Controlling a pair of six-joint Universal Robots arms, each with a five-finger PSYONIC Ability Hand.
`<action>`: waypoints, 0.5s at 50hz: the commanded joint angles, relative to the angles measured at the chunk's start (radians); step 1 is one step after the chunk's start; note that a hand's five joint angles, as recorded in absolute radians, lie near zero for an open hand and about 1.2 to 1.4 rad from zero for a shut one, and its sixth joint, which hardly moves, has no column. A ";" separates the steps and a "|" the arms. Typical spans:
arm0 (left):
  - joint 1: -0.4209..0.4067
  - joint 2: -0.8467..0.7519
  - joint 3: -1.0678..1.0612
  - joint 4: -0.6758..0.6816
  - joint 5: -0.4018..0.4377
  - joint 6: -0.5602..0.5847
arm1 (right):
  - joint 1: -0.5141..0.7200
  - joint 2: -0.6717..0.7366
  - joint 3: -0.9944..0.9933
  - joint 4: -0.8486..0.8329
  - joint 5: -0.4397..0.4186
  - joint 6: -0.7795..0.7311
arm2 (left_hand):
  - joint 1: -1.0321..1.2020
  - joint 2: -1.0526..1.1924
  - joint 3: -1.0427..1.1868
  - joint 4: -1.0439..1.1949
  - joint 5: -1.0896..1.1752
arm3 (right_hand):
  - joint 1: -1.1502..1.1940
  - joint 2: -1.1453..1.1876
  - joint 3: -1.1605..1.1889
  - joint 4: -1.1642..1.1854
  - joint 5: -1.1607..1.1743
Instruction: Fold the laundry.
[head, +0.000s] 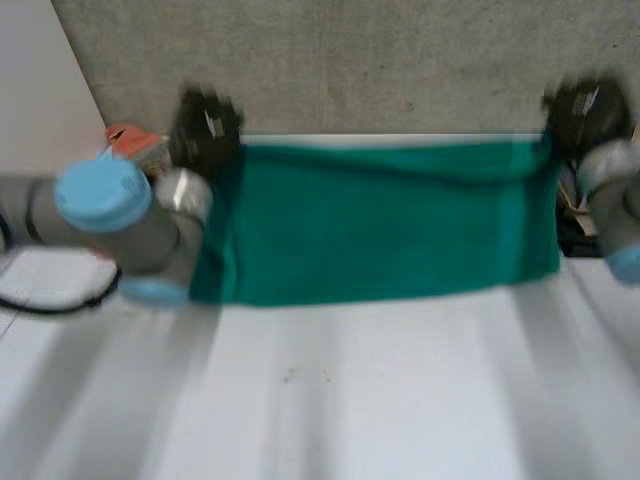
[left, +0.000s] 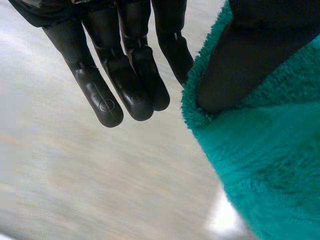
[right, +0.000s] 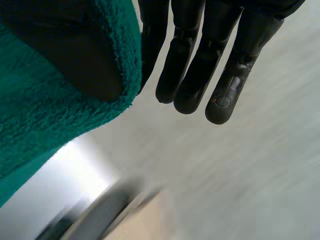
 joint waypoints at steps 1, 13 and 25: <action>0.013 0.160 0.232 0.155 0.001 -0.074 | 0.007 -0.156 -0.122 -0.266 0.072 0.183 | 0.263 0.197 0.201 0.193 0.245 | 0.408 0.222 0.208 0.205 0.227; 0.036 0.280 -0.050 0.152 0.050 -0.222 | 0.008 -0.188 -0.057 -0.101 0.086 0.197 | 0.263 0.197 0.201 0.193 0.245 | 0.408 0.222 0.208 0.205 0.227; -0.001 0.266 -0.499 0.151 0.056 -0.211 | 0.000 -0.179 0.233 0.071 -0.030 0.192 | 0.263 0.197 0.201 0.193 0.245 | 0.408 0.222 0.208 0.205 0.227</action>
